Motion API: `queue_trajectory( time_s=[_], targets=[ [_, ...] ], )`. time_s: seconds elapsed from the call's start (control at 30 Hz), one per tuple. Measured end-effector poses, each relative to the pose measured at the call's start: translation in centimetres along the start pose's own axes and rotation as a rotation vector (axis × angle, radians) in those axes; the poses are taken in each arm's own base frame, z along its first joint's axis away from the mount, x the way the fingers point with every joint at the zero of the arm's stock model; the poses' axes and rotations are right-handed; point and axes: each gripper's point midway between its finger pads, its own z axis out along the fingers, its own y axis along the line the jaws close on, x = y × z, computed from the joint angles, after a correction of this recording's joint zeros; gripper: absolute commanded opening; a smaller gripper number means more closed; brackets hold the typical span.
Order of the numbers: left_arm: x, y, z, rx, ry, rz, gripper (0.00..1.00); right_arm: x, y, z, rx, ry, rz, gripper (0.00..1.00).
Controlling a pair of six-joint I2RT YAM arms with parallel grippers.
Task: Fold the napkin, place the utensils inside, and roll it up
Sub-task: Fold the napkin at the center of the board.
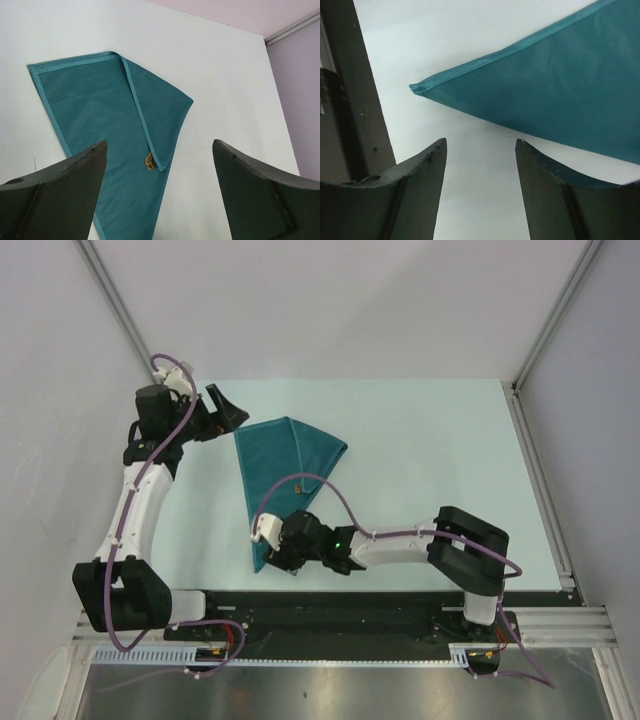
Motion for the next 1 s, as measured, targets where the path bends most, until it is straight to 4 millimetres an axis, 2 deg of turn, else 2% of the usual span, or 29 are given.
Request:
queue_trajectory(
  time_s=[0.1,0.27,0.43,0.7,1.0],
  targets=[
    [-0.2,0.2,-0.2,-0.005,-0.007,-0.001,0.91,0.6,1.0,0.5,0.041,0.007,-0.110,0.63],
    [-0.3,0.2,-0.3,-0.005,-0.009,0.000,0.91,0.4,2.3,1.7,0.094,-0.024,-0.260,0.63],
    [-0.3,0.2,-0.3,-0.007,-0.011,-0.001,0.91,1.1,2.6,2.8,0.117,-0.021,-0.355,0.64],
    [-0.6,0.6,-0.5,-0.014,-0.018,-0.005,0.90,0.4,2.6,4.0,0.115,-0.042,-0.413,0.62],
    [-0.7,0.7,-0.5,-0.011,-0.021,-0.013,0.90,-0.1,4.0,4.5,0.060,-0.066,-0.445,0.60]
  ],
)
